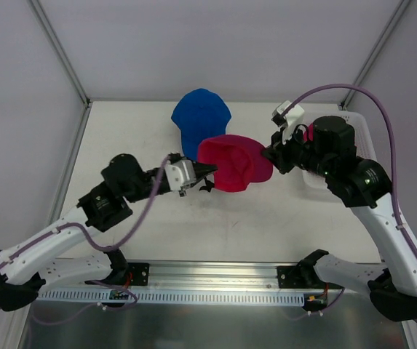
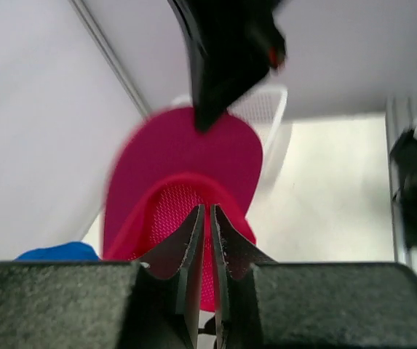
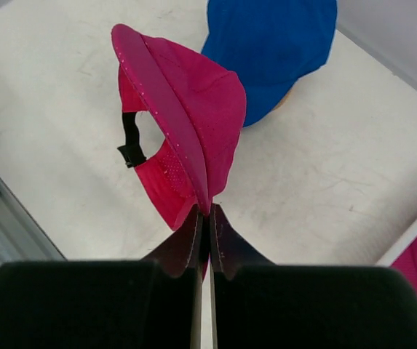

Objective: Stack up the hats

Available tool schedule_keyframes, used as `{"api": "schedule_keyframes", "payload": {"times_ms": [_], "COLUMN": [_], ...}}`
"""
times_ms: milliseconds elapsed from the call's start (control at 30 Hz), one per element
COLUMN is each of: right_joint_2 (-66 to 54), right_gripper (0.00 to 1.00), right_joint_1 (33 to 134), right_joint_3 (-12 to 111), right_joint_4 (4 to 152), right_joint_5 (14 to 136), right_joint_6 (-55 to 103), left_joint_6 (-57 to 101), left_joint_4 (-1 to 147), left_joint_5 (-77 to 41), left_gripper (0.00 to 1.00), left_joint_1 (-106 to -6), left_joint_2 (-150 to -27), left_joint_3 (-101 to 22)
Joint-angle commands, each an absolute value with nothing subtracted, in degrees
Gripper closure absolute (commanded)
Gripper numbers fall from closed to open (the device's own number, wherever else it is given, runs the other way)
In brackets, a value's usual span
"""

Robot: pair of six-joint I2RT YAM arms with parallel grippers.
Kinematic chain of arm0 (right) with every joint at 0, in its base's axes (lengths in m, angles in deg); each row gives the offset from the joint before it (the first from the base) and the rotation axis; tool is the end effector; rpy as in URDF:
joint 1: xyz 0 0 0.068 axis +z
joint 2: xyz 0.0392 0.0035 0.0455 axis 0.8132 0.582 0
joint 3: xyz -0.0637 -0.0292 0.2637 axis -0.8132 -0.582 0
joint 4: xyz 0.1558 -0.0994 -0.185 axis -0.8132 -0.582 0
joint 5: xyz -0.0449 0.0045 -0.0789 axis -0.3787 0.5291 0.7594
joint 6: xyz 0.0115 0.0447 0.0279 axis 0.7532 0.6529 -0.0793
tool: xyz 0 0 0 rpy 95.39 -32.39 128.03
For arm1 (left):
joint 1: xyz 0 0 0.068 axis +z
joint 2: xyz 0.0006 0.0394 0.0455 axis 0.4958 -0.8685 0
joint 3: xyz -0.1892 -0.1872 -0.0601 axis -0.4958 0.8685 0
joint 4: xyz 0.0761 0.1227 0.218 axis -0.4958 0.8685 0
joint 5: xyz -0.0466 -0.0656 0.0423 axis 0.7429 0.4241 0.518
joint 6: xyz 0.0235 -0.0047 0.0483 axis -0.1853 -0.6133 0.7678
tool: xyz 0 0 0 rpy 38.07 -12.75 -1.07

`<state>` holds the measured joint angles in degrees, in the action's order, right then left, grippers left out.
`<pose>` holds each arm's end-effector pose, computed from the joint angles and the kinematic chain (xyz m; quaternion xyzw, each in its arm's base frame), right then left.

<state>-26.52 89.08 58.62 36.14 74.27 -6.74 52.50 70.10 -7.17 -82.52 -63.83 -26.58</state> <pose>0.1556 0.1142 0.4648 -0.4336 0.6825 0.1164 0.5768 0.1058 -0.1585 0.4403 0.4607 0.4178 -0.3248 0.7125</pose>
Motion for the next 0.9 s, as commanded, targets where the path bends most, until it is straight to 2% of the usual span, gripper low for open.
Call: {"api": "schedule_keyframes", "payload": {"times_ms": [0,133,600,633,733,767,833,867], "right_joint_2": [-26.30,-25.33,-25.15,-25.06,-24.98,-24.98,-24.89,-24.80], "right_gripper": [1.00,1.00,1.00,1.00,1.00,1.00,1.00,1.00], "right_joint_1": [88.42,87.89,87.89,87.81,87.89,87.89,87.89,87.81], "right_joint_3": [62.22,63.19,64.51,64.60,64.86,64.86,64.69,64.60], "right_joint_4": [35.69,36.57,39.82,39.82,40.00,40.08,40.08,40.00], "right_joint_5": [66.75,62.00,53.47,53.29,53.12,53.03,54.16,55.48], "right_joint_6": [-0.73,2.35,7.09,7.36,8.24,8.15,8.06,7.63], "left_joint_6": [71.20,78.44,86.71,86.45,85.66,85.48,84.34,84.07], "left_joint_4": [71.47,71.12,69.10,69.10,69.18,69.10,69.10,69.18], "left_joint_5": [-14.71,-21.74,-35.55,-36.17,-37.93,-37.67,-36.44,-35.74], "left_gripper": [0.93,1.00,1.00,0.98,0.85,0.76,0.66,0.50], "left_joint_1": [-87.71,-90.10,-90.36,-90.45,-90.36,-90.36,-90.36,-90.45], "left_joint_2": [-67.90,-72.30,-86.62,-87.50,-88.82,-88.57,-87.34,-86.72], "left_joint_3": [-24.07,-24.86,-30.22,-30.31,-30.22,-29.96,-29.70,-29.61]}}
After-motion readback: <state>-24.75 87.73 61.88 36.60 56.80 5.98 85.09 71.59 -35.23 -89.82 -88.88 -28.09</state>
